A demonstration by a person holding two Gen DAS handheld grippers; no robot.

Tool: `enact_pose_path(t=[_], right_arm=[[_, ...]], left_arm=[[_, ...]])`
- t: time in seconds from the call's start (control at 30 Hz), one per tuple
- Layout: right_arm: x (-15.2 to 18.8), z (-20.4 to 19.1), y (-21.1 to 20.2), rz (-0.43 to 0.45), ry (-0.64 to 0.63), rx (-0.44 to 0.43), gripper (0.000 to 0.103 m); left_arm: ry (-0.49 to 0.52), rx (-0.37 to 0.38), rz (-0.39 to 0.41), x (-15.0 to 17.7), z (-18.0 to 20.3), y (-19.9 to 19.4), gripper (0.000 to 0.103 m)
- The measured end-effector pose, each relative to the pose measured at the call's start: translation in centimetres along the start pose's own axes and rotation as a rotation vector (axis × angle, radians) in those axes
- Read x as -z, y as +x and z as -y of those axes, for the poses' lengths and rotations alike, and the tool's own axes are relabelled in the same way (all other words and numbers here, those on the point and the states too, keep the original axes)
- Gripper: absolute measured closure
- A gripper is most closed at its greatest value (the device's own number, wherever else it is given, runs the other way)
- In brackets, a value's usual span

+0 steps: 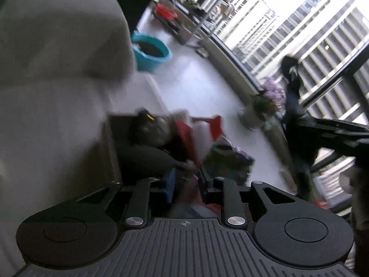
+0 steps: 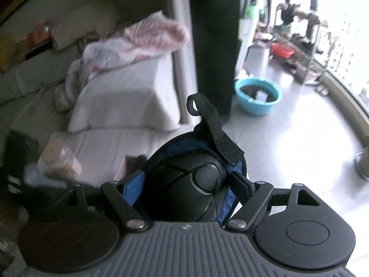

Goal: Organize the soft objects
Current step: 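Place the black helmet in the box with the right tool while the left tool carries the tissue packet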

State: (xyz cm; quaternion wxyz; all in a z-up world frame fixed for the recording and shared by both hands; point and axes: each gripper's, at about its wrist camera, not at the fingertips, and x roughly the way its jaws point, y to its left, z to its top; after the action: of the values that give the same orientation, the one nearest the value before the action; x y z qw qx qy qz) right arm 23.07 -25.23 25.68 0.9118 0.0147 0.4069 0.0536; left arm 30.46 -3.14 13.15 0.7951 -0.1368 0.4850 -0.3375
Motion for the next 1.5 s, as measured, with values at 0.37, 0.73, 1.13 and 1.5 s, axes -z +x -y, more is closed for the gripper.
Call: enact_pose_path(t=[0.37, 0.73, 1.13, 1.5], right_arm=[[4.9, 1.2, 9.3, -0.042, 0.094, -0.262, 0.022], [4.4, -2.0, 8.6, 0.001, 0.005, -0.232, 0.026], [5.3, 1.2, 6.3, 0.022, -0.017, -0.166, 0.033], [5.4, -1.4, 8.6, 0.046, -0.003, -0.304, 0.033]], left_arm=[[0.154, -0.122, 0.052, 0.7, 0.5, -3.6, 0.076], [0.331, -0.183, 0.002, 3.5, 3.2, -2.8, 0.076], [0.331, -0.125, 0.001, 3.7, 3.5, -2.1, 0.068], [0.348, -0.140, -0.004, 3.6, 3.6, -4.3, 0.069]])
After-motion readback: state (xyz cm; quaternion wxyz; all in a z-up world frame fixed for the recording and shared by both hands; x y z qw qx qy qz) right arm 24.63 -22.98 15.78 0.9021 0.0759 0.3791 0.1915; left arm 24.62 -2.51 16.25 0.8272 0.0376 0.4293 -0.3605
